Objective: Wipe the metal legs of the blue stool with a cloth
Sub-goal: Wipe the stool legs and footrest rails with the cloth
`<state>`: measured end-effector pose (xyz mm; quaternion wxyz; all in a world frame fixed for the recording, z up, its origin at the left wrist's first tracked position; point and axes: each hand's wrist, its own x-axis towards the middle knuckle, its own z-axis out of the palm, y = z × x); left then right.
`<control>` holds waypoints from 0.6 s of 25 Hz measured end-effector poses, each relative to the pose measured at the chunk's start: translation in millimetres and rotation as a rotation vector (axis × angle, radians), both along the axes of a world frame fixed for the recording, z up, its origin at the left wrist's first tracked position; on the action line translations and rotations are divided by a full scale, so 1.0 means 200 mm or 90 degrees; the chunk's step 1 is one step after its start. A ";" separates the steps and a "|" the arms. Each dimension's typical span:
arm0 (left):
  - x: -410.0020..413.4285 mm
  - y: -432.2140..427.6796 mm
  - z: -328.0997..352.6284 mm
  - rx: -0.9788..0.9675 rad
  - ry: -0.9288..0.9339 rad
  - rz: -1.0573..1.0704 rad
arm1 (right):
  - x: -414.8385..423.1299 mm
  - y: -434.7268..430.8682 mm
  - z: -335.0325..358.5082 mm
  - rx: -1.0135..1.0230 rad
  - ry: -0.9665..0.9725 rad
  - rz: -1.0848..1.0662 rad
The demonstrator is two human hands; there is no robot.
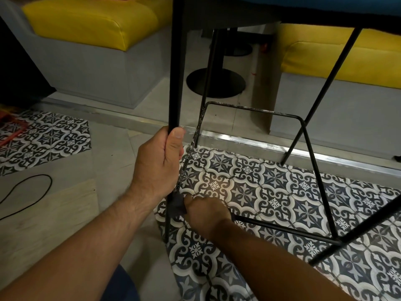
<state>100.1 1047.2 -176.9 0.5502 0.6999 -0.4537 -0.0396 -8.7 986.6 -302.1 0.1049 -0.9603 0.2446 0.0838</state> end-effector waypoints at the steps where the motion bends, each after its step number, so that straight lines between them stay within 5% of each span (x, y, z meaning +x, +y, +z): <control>1: 0.00 0.00 0.00 0.000 0.000 0.002 | 0.01 0.01 0.00 0.028 -0.008 -0.024; 8: -0.01 0.00 0.00 0.007 -0.002 0.010 | -0.04 -0.01 0.00 -0.053 -0.032 0.121; 15: 0.00 0.00 0.00 0.006 0.001 0.005 | -0.04 0.00 0.00 -0.035 -0.062 0.027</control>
